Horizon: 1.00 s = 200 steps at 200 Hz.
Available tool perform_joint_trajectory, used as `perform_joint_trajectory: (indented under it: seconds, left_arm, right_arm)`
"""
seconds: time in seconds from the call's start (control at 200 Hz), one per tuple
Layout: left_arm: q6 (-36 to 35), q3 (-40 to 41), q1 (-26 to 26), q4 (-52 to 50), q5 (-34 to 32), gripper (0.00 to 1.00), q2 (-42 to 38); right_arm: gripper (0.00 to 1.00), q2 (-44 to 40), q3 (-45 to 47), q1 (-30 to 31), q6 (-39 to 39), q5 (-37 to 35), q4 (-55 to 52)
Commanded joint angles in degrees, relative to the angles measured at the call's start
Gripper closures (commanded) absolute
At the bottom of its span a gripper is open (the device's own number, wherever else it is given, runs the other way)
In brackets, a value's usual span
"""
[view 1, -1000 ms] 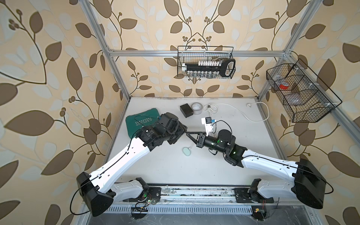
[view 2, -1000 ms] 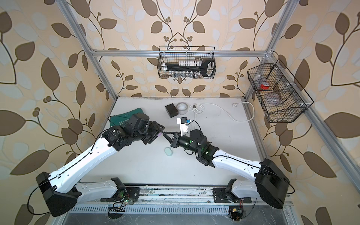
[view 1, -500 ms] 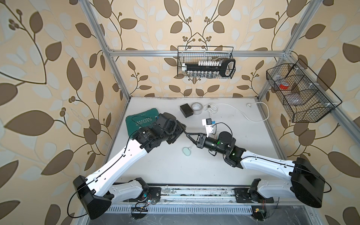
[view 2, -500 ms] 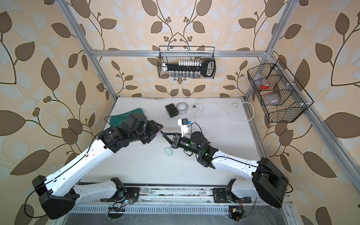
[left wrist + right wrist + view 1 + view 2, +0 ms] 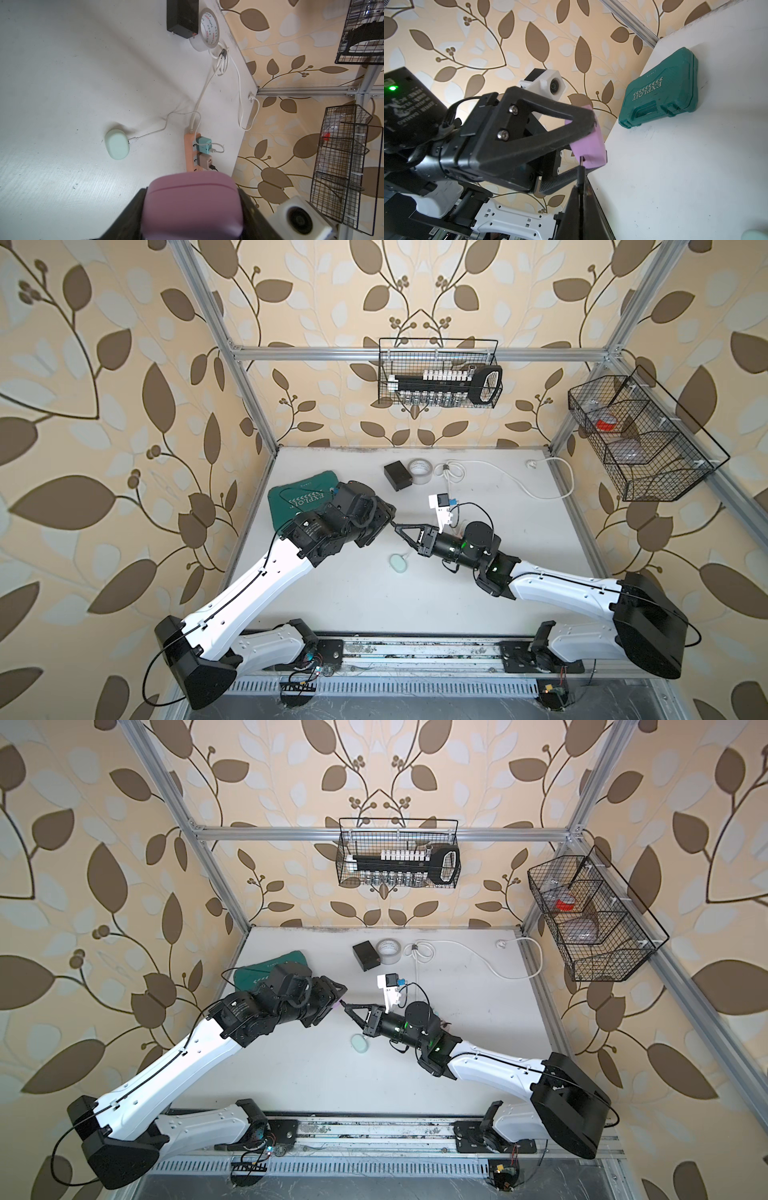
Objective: Charge the bluetooth headset
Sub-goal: Insert the charging cable into the bluetooth headset.
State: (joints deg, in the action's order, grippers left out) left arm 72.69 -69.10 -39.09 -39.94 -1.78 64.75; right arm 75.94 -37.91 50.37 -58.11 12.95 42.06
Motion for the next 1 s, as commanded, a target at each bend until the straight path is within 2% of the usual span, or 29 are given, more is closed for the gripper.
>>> perform_joint_trajectory:
  seconds: [0.0,0.58,0.995]
  left_arm:
    - [0.53,0.11,-0.64,1.89,-0.86,0.55,-1.03]
    - [0.33,0.02,-0.65,1.62,-0.07,0.55,-0.18]
    - [0.36,0.02,-0.64,1.45,1.42,0.56,0.9]
  right_arm:
    - [0.98,1.06,0.12,0.4,-0.04,1.02,1.29]
    - [0.98,-2.88,-2.25,1.3,8.0,-2.41,-9.46]
    - [0.98,-4.21,-3.48,2.18,12.4,-4.57,-12.39]
